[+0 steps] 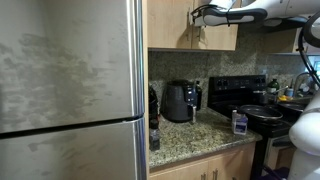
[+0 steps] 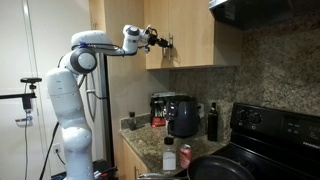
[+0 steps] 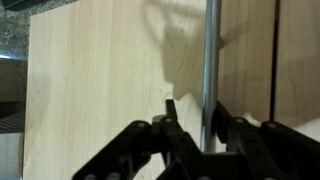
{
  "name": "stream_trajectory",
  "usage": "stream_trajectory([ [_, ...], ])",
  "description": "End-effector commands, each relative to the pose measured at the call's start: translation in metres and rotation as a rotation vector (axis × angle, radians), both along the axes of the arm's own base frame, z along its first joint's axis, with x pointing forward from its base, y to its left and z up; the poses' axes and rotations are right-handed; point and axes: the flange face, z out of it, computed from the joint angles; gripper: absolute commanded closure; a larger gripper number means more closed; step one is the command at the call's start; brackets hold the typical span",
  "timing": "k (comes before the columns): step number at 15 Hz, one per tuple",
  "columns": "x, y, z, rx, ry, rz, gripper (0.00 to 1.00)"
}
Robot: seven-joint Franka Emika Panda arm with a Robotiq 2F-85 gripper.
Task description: Open the top right cupboard door
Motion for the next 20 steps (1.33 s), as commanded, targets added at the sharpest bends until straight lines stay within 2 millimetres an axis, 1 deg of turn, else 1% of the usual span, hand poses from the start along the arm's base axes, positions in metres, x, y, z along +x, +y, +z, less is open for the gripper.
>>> stream_trajectory([
  [1, -0.007, -0.023, 0.003, -0.035, 0.011, -0.087, 0.99],
  [3, -0.013, -0.025, 0.005, -0.071, 0.008, -0.100, 1.00],
  [5, -0.023, -0.034, 0.009, -0.091, -0.010, -0.120, 1.00],
  [8, -0.047, -0.046, 0.015, -0.101, -0.012, -0.122, 1.00],
  [11, -0.071, -0.036, 0.012, -0.114, 0.046, -0.100, 1.00],
  [13, -0.090, -0.034, 0.013, -0.114, 0.031, -0.123, 1.00],
  [14, -0.098, -0.035, 0.012, -0.111, 0.032, -0.135, 1.00],
  [16, -0.111, -0.038, -0.008, -0.099, 0.025, -0.164, 1.00],
  [20, -0.148, -0.050, -0.014, -0.077, 0.012, -0.205, 1.00],
])
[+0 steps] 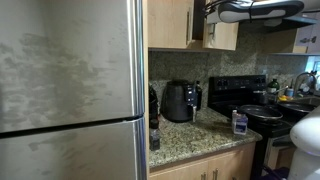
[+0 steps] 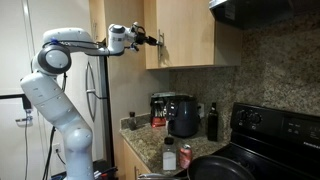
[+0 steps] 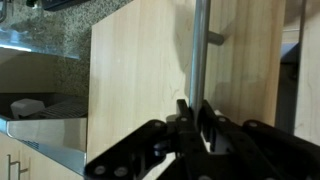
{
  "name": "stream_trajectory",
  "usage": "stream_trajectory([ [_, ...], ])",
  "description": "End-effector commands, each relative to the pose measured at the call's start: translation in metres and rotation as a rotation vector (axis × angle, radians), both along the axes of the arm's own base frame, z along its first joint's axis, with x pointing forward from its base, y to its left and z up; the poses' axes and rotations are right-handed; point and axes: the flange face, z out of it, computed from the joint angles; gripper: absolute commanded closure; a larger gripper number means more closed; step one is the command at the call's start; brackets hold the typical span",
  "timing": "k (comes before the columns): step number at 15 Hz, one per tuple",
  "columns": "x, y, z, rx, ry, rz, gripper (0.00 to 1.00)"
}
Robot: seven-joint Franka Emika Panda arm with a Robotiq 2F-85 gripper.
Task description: Open the top right cupboard door
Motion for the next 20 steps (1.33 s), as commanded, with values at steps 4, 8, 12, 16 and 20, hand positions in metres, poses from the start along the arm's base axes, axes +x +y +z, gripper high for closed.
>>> stream_trajectory([
  [4, -0.090, -0.062, -0.014, -0.027, 0.024, -0.195, 1.00],
  [8, -0.134, -0.081, -0.020, 0.000, -0.006, -0.224, 1.00],
  [12, -0.175, -0.107, -0.026, 0.006, -0.021, -0.298, 1.00],
  [16, -0.196, -0.155, -0.044, 0.030, 0.022, -0.500, 1.00],
  [20, -0.169, -0.165, -0.080, 0.159, 0.214, -0.533, 0.73],
])
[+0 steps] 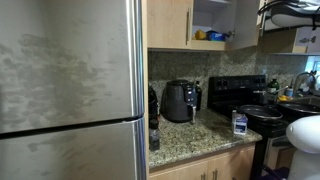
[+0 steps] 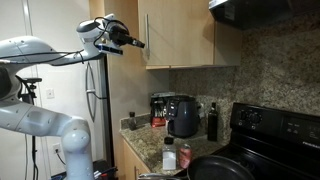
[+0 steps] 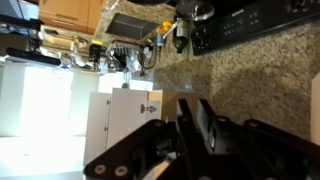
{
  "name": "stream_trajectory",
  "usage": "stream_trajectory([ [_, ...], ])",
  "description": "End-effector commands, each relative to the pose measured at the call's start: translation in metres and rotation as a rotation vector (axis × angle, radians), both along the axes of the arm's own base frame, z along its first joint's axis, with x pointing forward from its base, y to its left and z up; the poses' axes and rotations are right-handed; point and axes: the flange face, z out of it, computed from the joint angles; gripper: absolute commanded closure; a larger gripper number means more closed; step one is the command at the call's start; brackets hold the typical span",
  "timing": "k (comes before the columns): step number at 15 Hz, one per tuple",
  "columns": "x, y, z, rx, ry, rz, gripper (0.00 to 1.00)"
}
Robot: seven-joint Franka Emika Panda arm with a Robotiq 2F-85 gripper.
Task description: Open the top right cupboard door
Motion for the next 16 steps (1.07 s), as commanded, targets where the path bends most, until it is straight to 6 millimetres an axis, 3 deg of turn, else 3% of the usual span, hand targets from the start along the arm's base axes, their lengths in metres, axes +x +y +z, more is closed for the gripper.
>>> stream_trajectory([
  [1, 0.036, 0.018, -0.036, 0.149, 0.105, 0.065, 0.67],
  [3, 0.053, 0.063, -0.052, 0.225, 0.132, 0.161, 0.91],
  [4, 0.057, 0.092, -0.059, 0.259, 0.147, 0.207, 0.95],
  [5, 0.066, 0.102, -0.062, 0.294, 0.160, 0.262, 1.00],
  [7, 0.075, 0.134, -0.069, 0.352, 0.200, 0.367, 1.00],
  [9, 0.081, 0.153, -0.077, 0.398, 0.248, 0.453, 1.00],
  [10, 0.088, 0.158, -0.081, 0.403, 0.281, 0.497, 0.75],
  [11, 0.089, 0.163, -0.083, 0.422, 0.304, 0.538, 0.74],
  [13, 0.098, 0.170, -0.089, 0.395, 0.365, 0.625, 0.91],
  [16, 0.110, 0.179, -0.090, 0.279, 0.385, 0.761, 0.99],
])
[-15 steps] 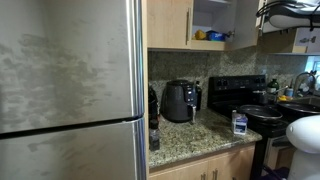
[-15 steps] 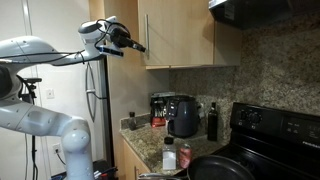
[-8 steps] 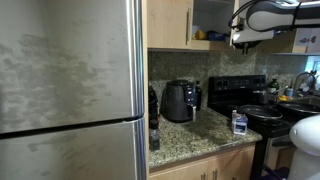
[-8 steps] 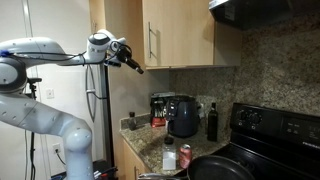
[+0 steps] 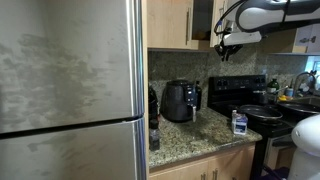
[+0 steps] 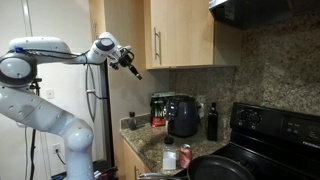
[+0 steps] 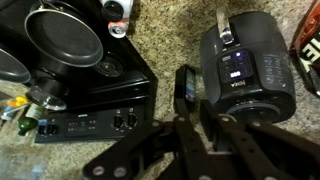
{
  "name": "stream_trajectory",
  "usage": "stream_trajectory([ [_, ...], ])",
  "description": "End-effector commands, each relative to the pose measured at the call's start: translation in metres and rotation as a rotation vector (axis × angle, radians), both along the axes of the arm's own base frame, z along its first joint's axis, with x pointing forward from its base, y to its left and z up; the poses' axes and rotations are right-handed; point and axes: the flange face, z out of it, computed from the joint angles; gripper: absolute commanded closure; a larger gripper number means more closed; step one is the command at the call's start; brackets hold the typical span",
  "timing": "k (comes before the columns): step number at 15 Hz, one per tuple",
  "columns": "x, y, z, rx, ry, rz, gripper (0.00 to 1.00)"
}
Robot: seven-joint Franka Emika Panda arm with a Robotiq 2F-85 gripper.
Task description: Open the top right cupboard door
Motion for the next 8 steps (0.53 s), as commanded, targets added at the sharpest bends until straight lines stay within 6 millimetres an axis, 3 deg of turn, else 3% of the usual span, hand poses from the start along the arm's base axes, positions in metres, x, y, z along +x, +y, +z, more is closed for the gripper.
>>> stream_trajectory([
  [1, 0.018, 0.008, 0.002, -0.077, -0.046, 0.176, 0.91],
  [2, 0.022, 0.011, 0.004, -0.105, -0.096, 0.209, 0.91],
  [3, 0.022, 0.004, 0.052, -0.129, -0.143, 0.242, 0.96],
  [5, 0.025, 0.022, 0.076, -0.152, -0.232, 0.324, 1.00],
  [6, 0.020, 0.015, 0.088, -0.134, -0.285, 0.368, 1.00],
  [8, 0.015, 0.023, 0.118, -0.112, -0.365, 0.463, 1.00],
])
